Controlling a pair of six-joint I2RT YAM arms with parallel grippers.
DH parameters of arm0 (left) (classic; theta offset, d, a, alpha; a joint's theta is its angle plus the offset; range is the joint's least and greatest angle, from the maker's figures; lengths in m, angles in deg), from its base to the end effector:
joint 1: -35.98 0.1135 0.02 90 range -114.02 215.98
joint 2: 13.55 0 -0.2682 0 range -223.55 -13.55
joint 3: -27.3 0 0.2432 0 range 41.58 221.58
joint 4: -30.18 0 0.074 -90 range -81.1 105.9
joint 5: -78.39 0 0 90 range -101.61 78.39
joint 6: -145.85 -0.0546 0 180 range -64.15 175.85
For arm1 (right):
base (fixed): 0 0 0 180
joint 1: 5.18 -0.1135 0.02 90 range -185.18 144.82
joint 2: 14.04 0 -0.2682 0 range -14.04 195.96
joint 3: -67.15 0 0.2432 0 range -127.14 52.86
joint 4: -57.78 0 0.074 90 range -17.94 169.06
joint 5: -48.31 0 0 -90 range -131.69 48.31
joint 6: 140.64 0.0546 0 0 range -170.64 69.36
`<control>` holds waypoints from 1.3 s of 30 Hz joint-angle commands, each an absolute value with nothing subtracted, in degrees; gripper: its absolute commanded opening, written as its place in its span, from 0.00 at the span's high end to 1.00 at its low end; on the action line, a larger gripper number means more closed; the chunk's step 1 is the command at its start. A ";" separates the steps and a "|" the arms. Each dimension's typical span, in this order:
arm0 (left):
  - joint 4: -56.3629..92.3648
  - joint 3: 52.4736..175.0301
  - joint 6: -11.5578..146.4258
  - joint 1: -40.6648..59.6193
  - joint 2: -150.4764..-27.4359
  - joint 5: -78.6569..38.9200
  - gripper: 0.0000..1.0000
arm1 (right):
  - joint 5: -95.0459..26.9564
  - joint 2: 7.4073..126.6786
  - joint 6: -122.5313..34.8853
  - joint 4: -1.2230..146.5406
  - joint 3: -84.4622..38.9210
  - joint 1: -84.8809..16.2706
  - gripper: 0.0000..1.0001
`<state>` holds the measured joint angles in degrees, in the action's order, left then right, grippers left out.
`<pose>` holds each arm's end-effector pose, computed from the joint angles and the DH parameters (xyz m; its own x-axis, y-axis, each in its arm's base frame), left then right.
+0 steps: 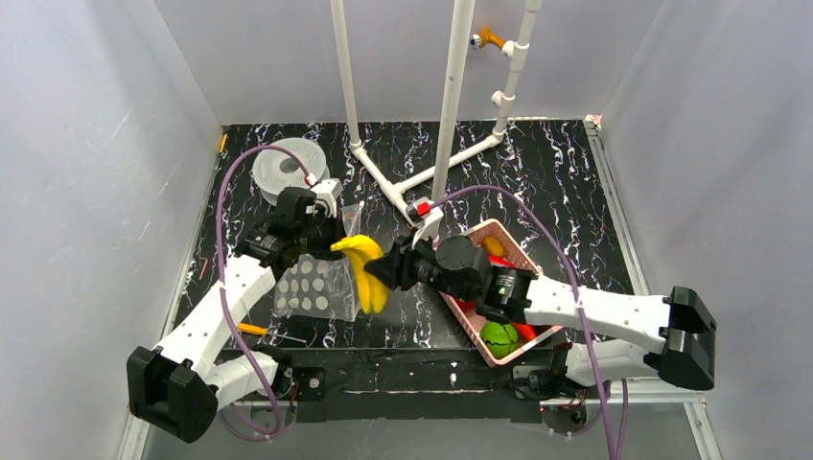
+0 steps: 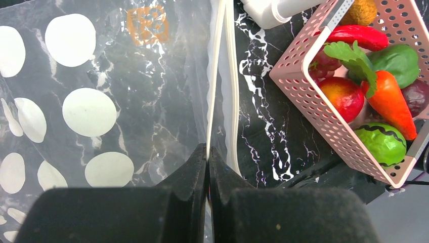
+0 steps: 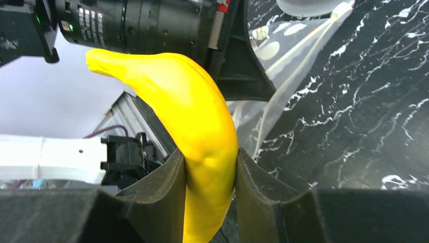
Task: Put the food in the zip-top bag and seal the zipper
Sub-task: Place the fake fruit in the zipper food storage bag.
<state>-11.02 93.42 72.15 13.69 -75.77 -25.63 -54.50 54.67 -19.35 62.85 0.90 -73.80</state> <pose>0.2158 -0.1028 0.2904 -0.6915 -0.0108 -0.7223 0.3670 0.8560 -0.3642 0.1176 0.2672 0.3363 -0.4708 0.1867 -0.8623 -0.6826 0.5421 0.4901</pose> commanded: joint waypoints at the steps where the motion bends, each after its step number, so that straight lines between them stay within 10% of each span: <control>1: -10.40 92.92 72.32 13.49 -73.78 -26.64 1.00 | -67.11 56.59 -15.65 47.61 1.24 -76.37 0.99; 23: -7.39 90.98 73.53 13.49 -67.92 -27.68 1.00 | -83.12 65.82 -31.89 31.96 6.52 -76.50 0.99; 39: -6.29 90.25 73.26 13.56 -67.89 -26.17 1.00 | -75.08 67.83 -13.30 52.43 1.43 -76.46 0.99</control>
